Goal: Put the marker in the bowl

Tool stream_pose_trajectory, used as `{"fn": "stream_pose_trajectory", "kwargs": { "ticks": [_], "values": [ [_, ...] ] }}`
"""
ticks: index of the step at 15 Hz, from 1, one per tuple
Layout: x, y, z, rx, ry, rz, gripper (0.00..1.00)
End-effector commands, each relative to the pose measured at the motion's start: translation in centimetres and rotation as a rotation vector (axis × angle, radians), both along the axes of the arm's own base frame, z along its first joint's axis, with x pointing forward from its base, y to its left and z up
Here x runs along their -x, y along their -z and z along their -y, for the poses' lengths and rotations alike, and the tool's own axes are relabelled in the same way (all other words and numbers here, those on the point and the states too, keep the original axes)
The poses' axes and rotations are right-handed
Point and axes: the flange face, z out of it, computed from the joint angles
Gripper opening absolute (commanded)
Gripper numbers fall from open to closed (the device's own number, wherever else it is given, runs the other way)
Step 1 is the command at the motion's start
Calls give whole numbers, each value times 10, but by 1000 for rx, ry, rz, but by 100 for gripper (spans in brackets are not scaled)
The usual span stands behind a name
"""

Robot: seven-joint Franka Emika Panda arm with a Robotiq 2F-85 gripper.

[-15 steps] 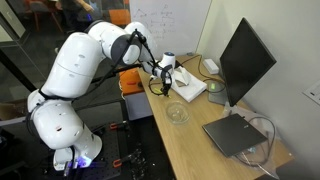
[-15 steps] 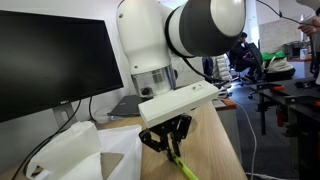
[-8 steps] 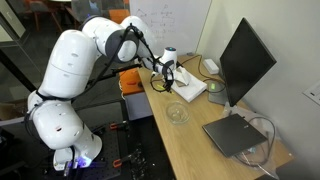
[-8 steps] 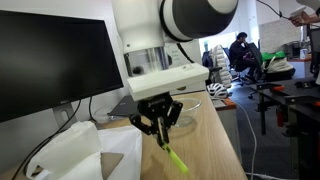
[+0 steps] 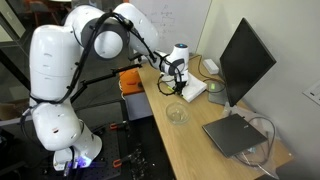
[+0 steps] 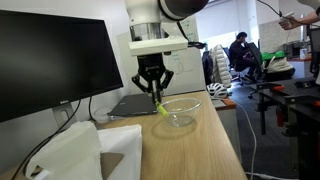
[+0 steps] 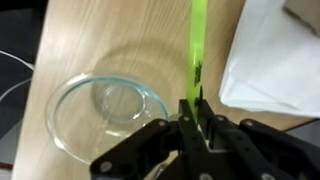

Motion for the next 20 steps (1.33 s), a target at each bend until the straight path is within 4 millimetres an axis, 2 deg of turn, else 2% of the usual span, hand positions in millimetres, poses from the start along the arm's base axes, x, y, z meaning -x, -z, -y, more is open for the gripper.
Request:
{"fn": "stream_pose_trajectory", "kwargs": {
  "ticks": [1,5,7,9,12,13,14,16,18,20],
  "values": [
    [7,-17,53,31,84,12,3],
    [10,-21,121,115,161,16,3],
    [15,-13,139,189,153,-1,3],
    [23,5,138,223,137,-18,3],
    [34,25,116,228,142,-23,3],
    [36,29,108,230,149,-17,38],
    [37,31,101,234,154,-14,40],
    [38,26,91,242,164,19,53],
    [39,16,87,211,175,26,69],
    [46,-1,83,139,192,-46,84]
  ]
}}
